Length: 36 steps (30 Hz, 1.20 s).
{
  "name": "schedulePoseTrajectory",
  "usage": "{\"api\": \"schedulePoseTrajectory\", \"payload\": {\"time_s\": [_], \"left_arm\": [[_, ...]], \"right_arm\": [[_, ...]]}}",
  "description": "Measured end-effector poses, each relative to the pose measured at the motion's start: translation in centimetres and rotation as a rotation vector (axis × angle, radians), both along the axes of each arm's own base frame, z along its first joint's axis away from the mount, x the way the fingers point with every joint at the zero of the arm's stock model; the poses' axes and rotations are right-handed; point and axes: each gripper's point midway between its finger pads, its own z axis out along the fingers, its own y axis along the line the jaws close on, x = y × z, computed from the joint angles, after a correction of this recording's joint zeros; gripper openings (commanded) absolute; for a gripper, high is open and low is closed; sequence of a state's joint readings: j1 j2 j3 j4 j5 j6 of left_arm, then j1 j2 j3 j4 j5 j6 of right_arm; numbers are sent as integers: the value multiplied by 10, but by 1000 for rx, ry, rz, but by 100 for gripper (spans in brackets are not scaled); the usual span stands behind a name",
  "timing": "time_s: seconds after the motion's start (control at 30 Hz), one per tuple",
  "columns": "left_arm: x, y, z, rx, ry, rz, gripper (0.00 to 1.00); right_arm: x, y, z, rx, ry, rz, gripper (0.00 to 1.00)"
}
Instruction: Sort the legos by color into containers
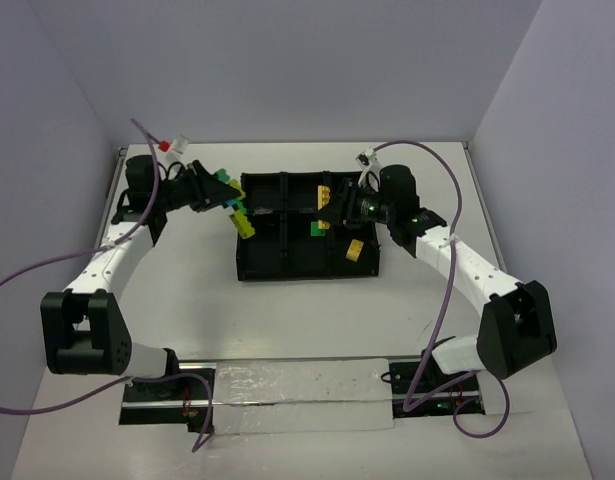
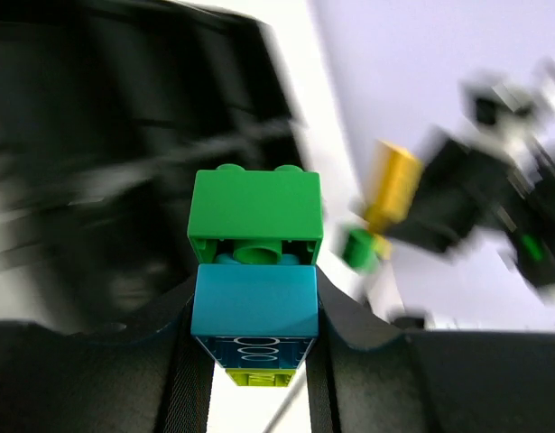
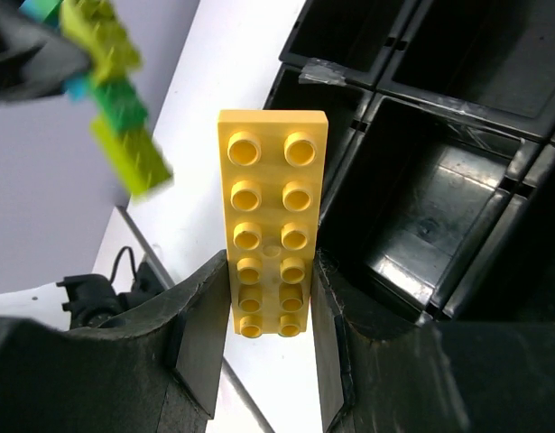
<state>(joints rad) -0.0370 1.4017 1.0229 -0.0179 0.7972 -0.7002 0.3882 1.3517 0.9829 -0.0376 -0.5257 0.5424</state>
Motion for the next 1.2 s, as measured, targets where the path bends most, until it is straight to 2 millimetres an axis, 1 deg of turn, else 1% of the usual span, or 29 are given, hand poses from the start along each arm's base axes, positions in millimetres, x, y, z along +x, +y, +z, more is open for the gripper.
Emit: {"api": "schedulePoseTrajectory", "payload": {"time_s": [0.1, 0.13, 0.23, 0.27, 0.37, 0.47, 0.53, 0.57, 0.63, 0.67, 0.7, 0.73, 0.77, 0.8, 0.83, 0.87, 1.0, 1.1, 1.13, 1.2], "left_arm": [[15, 48, -19, 50, 95, 186, 0], [19, 61, -27, 66, 128, 241, 0], [30, 90, -54, 123, 227, 383, 0], [34, 97, -68, 145, 268, 419, 0], [45, 109, -102, 194, 374, 471, 0], [61, 120, -140, 234, 472, 500, 0], [64, 127, -166, 266, 531, 528, 0], [61, 131, -178, 283, 564, 539, 7], [58, 137, -194, 313, 614, 561, 21], [57, 139, -199, 324, 629, 569, 33], [57, 141, -203, 333, 642, 576, 53], [58, 143, -205, 337, 648, 582, 65], [58, 144, -206, 341, 650, 586, 81], [59, 145, -206, 341, 650, 592, 84], [59, 146, -207, 344, 651, 596, 95], [59, 146, -207, 342, 653, 600, 99], [62, 147, -202, 340, 642, 608, 99], [59, 148, -200, 349, 648, 610, 99], [56, 148, -197, 353, 650, 609, 99], [52, 148, -182, 356, 634, 611, 99]], "right_arm": [[-1, -3, -1, -13, -3, -7, 15], [-1, -3, -2, -18, 0, -9, 15], [-2, -4, -5, -28, 12, -10, 15], [-3, -5, -5, -31, 14, -10, 15], [-6, -6, -4, -34, 15, -11, 15], [-7, -7, 0, -32, 3, -12, 15], [-8, -7, 2, -32, -3, -11, 15], [-8, -8, 3, -31, -5, -10, 15], [-9, -8, 4, -31, -8, -10, 15], [-9, -8, 5, -31, -10, -10, 15], [-9, -8, 5, -32, -11, -9, 15], [-9, -8, 5, -32, -11, -9, 15], [-9, -8, 5, -32, -12, -9, 15], [-9, -8, 5, -32, -12, -9, 15], [-9, -8, 5, -32, -11, -9, 15], [-9, -8, 5, -32, -11, -9, 15], [-9, -8, 5, -32, -10, -8, 16], [-10, -8, 5, -32, -10, -8, 16], [-10, -8, 5, -32, -10, -8, 16], [-10, -8, 6, -31, -12, -8, 16]]}}
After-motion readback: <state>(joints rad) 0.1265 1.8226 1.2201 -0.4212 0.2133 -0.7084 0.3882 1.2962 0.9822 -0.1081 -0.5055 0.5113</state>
